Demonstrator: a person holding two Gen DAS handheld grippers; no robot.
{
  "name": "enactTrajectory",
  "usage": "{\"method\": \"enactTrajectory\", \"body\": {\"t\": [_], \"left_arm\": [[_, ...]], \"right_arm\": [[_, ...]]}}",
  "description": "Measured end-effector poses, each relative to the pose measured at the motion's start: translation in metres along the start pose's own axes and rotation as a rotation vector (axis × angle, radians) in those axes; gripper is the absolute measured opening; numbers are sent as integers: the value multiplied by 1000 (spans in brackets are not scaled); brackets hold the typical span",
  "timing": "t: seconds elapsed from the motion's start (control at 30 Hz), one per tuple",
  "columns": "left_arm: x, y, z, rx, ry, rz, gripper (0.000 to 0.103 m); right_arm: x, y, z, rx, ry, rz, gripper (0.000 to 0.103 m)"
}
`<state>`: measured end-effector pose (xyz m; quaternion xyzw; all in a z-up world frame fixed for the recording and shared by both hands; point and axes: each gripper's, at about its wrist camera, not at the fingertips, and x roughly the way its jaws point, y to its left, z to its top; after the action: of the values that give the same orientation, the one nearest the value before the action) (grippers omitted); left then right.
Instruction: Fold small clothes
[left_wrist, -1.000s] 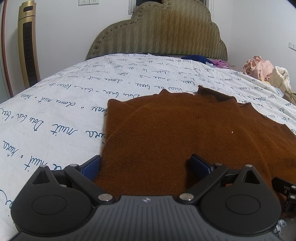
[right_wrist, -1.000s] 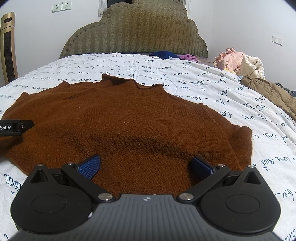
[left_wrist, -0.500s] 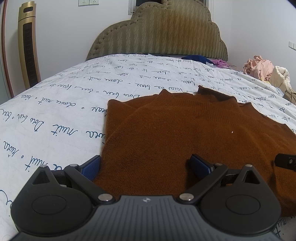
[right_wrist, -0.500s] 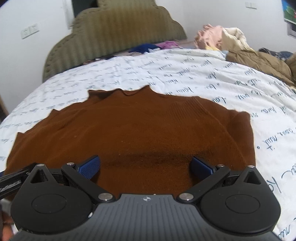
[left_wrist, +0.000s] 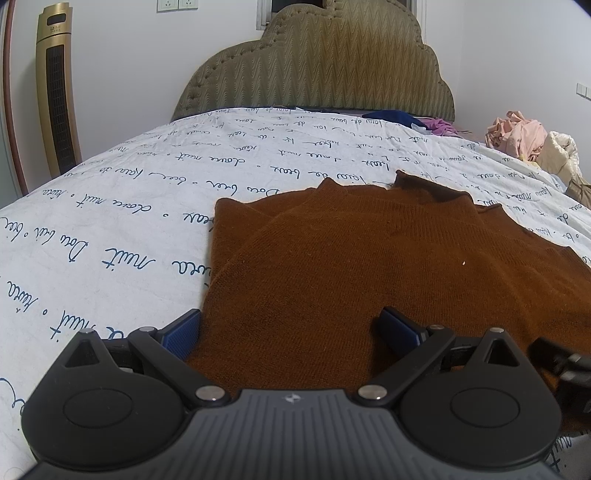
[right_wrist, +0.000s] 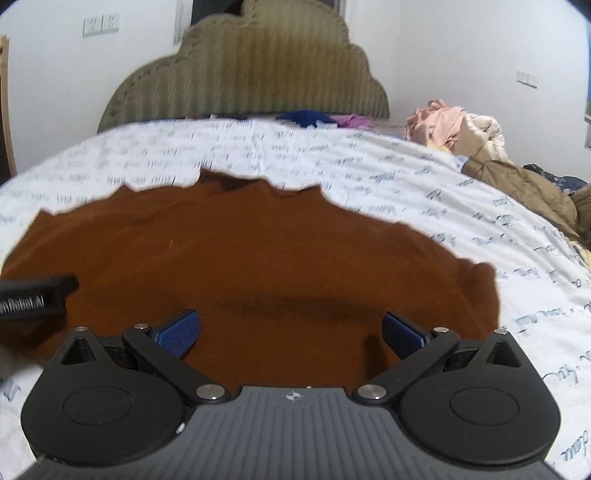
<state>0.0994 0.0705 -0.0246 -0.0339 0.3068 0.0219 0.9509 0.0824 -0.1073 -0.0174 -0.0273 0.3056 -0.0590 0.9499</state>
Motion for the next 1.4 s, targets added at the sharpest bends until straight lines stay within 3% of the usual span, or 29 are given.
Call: {"method": "enactTrajectory", "body": {"t": [1.4], "left_arm": [[0,0,0,1,-2,2,102]], "right_arm": [[2,3,-11,2,-15,5,103]]}}
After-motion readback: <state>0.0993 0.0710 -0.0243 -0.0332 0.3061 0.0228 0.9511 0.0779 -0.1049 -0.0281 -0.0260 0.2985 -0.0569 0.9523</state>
